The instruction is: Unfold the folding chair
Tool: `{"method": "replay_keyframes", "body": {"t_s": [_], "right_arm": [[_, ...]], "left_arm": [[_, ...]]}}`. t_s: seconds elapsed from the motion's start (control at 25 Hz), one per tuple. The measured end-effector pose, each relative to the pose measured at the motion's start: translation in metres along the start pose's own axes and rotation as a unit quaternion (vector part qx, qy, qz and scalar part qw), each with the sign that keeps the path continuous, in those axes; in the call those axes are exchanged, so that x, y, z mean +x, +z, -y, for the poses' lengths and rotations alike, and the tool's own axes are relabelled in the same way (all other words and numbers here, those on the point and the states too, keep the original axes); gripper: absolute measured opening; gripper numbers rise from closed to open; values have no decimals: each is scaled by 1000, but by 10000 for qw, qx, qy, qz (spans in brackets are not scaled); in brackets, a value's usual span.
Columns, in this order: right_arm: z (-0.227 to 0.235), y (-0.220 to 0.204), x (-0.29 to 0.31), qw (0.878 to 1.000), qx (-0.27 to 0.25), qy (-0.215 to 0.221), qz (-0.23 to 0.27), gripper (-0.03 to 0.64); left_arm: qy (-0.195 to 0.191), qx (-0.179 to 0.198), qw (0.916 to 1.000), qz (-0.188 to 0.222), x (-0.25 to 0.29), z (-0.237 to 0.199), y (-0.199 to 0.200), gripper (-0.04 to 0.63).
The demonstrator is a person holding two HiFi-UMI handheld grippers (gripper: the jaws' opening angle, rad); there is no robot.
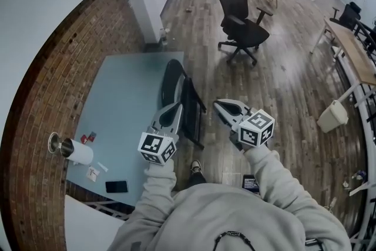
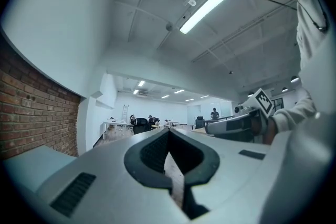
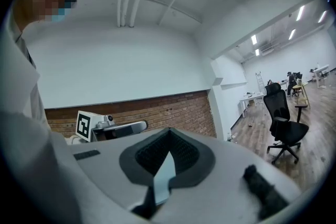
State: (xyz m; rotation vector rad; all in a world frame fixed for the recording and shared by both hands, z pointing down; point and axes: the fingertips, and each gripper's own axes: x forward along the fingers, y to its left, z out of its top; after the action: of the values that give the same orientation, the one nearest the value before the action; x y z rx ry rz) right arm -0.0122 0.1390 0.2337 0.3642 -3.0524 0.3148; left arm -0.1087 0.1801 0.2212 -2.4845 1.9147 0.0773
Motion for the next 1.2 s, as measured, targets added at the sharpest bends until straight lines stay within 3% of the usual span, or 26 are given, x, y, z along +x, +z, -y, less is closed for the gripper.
{"method": "replay_keyframes", "body": {"t_s": [0.32,0.52,0.88,1.2], "right_arm": [[82,20,119,9996,150,-210,-112,6],[127,29,159,9982,274,-527,-25,6],[157,68,202,9985,-72,-523,119,6],[183,63,216,9991,63,-416,-63,6]], "left_arm": [[7,-135,9996,-267,60,-120,-16,3],[68,-237,9992,-324,101,-180,-24,3],[-41,80,9995,-287,151,-207,-4,3],[107,-43,9983,-577,171,-226,-25,3]]}}
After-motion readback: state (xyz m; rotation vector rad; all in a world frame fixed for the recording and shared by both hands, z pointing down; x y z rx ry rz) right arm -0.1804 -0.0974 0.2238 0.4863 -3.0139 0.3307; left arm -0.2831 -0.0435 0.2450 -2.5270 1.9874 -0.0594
